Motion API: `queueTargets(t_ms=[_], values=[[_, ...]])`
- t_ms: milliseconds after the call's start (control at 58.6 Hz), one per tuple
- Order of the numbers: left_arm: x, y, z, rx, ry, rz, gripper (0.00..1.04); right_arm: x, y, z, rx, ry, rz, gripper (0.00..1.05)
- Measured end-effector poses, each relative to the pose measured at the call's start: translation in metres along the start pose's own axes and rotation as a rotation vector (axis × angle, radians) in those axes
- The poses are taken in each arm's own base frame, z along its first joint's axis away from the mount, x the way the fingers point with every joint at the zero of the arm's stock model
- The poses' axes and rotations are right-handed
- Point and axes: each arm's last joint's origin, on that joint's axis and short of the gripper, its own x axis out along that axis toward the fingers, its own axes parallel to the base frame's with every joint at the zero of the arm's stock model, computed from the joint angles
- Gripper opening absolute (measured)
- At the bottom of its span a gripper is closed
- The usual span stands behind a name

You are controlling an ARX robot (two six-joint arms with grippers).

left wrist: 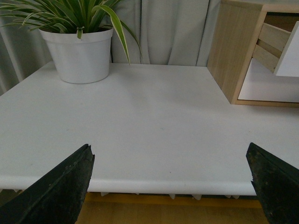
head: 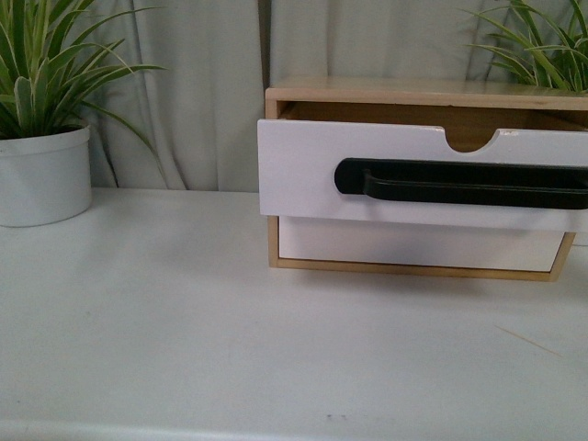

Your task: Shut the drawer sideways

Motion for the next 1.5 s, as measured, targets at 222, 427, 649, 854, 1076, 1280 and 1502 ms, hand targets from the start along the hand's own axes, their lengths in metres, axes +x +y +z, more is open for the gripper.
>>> queueTargets(t_ms=[222, 427, 649, 854, 1076, 1280, 1502], values=[[0.000, 0.000, 0.000, 0.000, 0.000, 0.000, 0.99, 0.000, 0.000, 0.000, 0.000, 0.000, 0.000, 0.96], [0.000, 0.000, 0.000, 0.000, 0.000, 0.000, 0.99, 0.000, 0.000, 0.000, 0.000, 0.000, 0.000, 0.96], [0.000, 0.000, -0.001, -0.023, 0.025, 0.033, 0.99, 0.000, 0.000, 0.000, -0.020, 0.083, 0.061, 0.96], [0.012, -0.009, 0.005, -0.244, 0.306, 0.489, 0.99, 0.017, -0.001, 0.008, -0.072, 0.361, 0.318, 0.96], [0.049, -0.042, 0.042, -0.567, 0.264, 0.341, 0.99, 0.054, -0.005, 0.035, -0.372, 0.301, 0.328, 0.96], [0.098, -0.101, 0.062, -0.679, 0.328, 0.142, 0.99, 0.087, -0.004, 0.046, -0.709, 0.214, 0.346, 0.96], [0.131, -0.145, 0.076, -0.678, 0.352, 0.031, 0.99, 0.110, -0.004, 0.052, -0.765, 0.188, 0.331, 0.96]])
